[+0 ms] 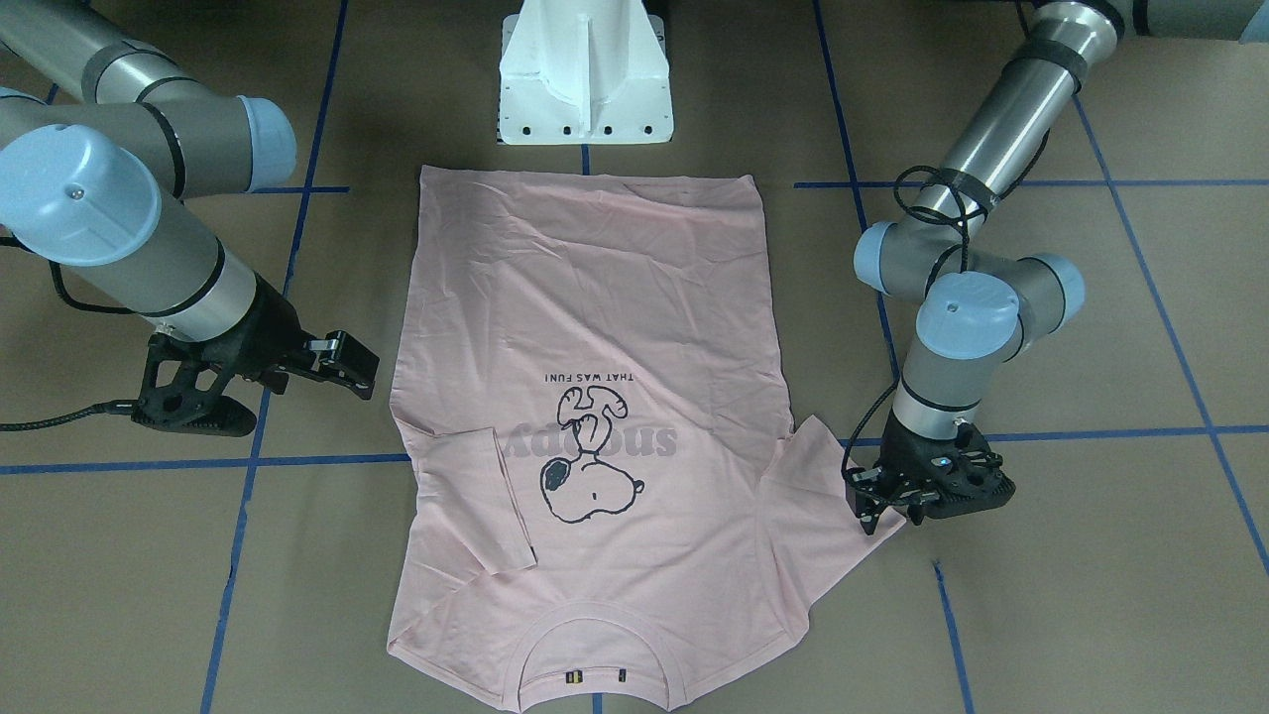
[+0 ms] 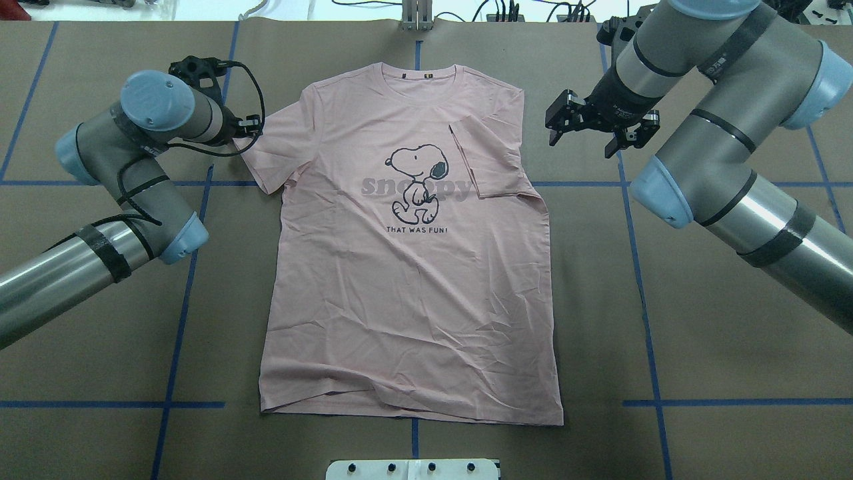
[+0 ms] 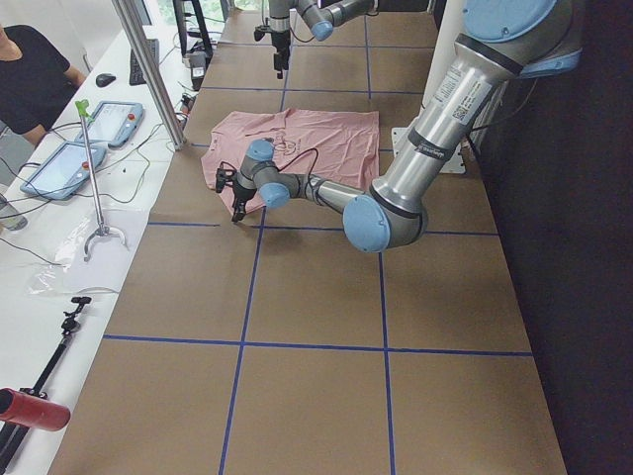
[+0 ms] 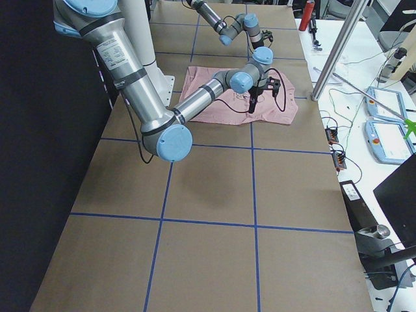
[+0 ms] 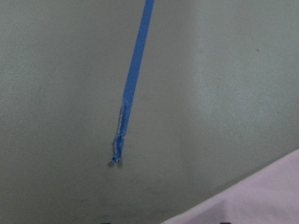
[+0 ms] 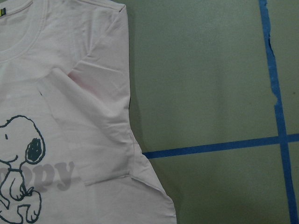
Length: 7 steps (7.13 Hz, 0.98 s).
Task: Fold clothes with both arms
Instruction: 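Reach the left gripper to the other sleeve while the right gripper withdraws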
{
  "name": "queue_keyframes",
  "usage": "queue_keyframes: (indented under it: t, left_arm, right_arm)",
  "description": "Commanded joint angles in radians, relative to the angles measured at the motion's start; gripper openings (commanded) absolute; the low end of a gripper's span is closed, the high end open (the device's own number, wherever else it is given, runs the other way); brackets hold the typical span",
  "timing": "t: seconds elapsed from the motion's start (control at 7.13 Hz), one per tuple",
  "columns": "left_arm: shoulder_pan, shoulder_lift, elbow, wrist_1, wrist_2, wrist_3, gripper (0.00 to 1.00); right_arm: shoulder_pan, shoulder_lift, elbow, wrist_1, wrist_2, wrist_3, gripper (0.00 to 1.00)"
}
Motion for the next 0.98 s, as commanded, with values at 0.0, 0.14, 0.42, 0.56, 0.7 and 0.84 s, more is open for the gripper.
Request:
queue_keyframes:
  t: [0.0, 0.14, 0.42, 0.56, 0.7, 0.84]
  left_arm:
    - [-0.001, -0.001, -0.009, 0.004, -0.007, 0.027, 0.0]
    - [-0.005, -0.001, -0.028, 0.014, -0.013, 0.026, 0.0]
    - [-0.024, -0.007, -0.172, 0.158, -0.123, 0.012, 0.0]
    - [-0.019, -0.069, -0.204, 0.26, -0.127, -0.04, 0.0]
    - [0.028, -0.099, -0.184, 0.251, -0.124, -0.159, 0.0]
    - [0.062, -0.186, -0.092, 0.251, -0.119, -0.18, 0.0]
  right_arm:
    - [0.0, 0.0, -0.001, 0.001, -0.001, 0.001, 1.0]
    - [0.0, 0.0, -0.001, 0.001, -0.001, 0.001, 1.0]
    - [0.0, -0.006, 0.0, 0.002, -0.002, 0.001, 1.0]
    - [0.0, -0.014, 0.0, 0.007, -0.004, 0.001, 1.0]
    - [0.0, -0.017, 0.0, 0.008, -0.002, 0.001, 1.0]
    - [0.002, -0.027, 0.003, 0.011, 0.004, -0.001, 1.0]
